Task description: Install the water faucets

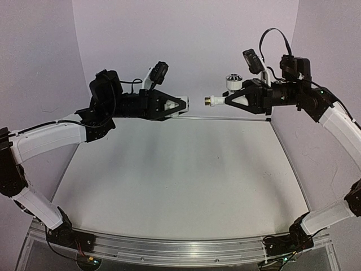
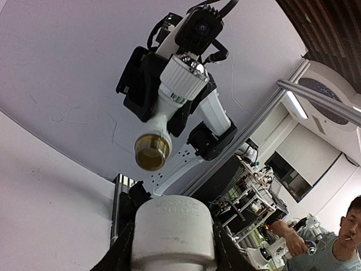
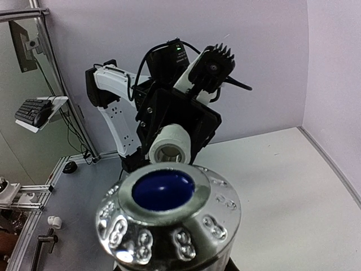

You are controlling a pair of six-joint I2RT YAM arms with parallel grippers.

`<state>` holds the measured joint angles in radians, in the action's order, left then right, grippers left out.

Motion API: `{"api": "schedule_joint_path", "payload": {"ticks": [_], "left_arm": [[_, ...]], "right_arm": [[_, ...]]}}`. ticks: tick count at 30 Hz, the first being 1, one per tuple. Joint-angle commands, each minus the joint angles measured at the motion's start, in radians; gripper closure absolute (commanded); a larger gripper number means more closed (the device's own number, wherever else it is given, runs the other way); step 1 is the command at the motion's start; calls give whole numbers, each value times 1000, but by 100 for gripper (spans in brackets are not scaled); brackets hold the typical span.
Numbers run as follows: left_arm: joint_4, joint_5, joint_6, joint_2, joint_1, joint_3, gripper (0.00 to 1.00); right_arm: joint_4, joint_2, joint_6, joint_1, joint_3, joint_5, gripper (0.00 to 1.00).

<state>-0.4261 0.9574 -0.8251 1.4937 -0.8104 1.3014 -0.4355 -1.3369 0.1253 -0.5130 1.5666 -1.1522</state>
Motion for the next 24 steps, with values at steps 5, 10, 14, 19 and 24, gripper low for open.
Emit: {"api": "schedule_joint_path", "payload": {"ticks": [5, 10, 14, 19, 24], "left_arm": [[-174, 31, -140, 6, 2, -16, 100], [-271, 28, -230, 16, 1, -41, 100], [-296, 27, -261, 25, -3, -45, 100], [-315, 38, -280, 30, -19, -39, 100], [-315, 60, -289, 31, -41, -29, 100]], "right_arm": [[24, -22, 0, -73, 92, -12, 100], [6, -31, 38, -119, 109, 30, 100], [-9, -40, 74, -151, 122, 68, 100], [-29, -62, 118, -187, 140, 112, 100], [-64, -71, 184, -199, 145, 153, 100]]}}
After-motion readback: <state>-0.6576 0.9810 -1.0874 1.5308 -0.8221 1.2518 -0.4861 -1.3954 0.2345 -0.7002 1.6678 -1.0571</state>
